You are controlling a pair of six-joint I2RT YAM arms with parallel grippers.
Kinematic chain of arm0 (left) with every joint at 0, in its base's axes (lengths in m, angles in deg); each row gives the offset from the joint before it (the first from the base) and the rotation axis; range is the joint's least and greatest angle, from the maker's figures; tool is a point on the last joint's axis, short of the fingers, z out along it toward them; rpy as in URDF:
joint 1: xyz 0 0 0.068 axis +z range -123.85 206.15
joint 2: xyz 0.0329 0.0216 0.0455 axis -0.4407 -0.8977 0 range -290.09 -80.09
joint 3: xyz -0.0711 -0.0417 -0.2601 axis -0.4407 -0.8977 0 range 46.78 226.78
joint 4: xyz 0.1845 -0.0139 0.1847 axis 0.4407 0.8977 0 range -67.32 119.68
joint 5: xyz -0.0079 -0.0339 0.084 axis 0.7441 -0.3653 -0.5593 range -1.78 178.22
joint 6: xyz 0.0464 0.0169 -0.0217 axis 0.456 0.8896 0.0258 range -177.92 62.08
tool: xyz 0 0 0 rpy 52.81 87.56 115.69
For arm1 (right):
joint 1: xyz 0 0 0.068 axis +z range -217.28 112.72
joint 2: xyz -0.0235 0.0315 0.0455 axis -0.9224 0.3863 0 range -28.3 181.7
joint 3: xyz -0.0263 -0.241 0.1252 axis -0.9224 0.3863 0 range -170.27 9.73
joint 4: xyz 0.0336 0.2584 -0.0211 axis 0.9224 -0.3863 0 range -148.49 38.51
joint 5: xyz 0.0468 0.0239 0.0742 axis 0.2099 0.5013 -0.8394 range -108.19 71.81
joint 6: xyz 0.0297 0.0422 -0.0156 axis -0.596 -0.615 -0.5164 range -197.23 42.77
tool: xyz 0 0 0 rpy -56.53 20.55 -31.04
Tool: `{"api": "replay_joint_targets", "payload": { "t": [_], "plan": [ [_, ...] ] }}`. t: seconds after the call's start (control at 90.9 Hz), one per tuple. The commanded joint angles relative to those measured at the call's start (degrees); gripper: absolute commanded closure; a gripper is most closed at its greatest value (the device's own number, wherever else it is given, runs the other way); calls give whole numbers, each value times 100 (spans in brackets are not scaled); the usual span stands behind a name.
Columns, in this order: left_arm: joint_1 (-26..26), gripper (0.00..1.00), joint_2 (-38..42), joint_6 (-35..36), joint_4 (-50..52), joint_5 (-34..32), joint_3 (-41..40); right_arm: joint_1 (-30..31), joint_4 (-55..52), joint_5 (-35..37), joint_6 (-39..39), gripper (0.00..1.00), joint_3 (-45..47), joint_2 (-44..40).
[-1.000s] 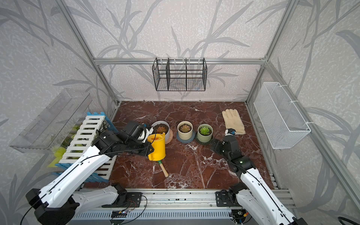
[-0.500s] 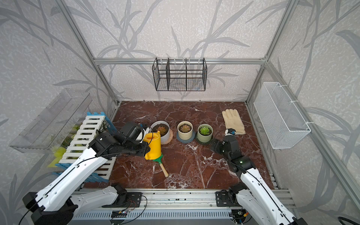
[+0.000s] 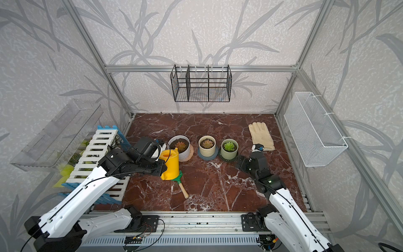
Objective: Water the succulent around the soil edge
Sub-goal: Water the soil of the potted plant with water.
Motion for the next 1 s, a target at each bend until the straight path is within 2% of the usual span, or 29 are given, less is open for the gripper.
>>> {"api": "replay_joint_targets", "payload": {
  "t": [0.0,0.319,0.99],
  "plan": [
    [0,100,155,44,-354,359,-80,-20,144,37,2,13,56,-47],
    [-35,100,268,78,-664,654,-383,-21,137,55,5,13,56,-30],
    [-40,100,391,65,-349,-234,-156,-20,152,4,-2,13,48,15]
  ]
}}
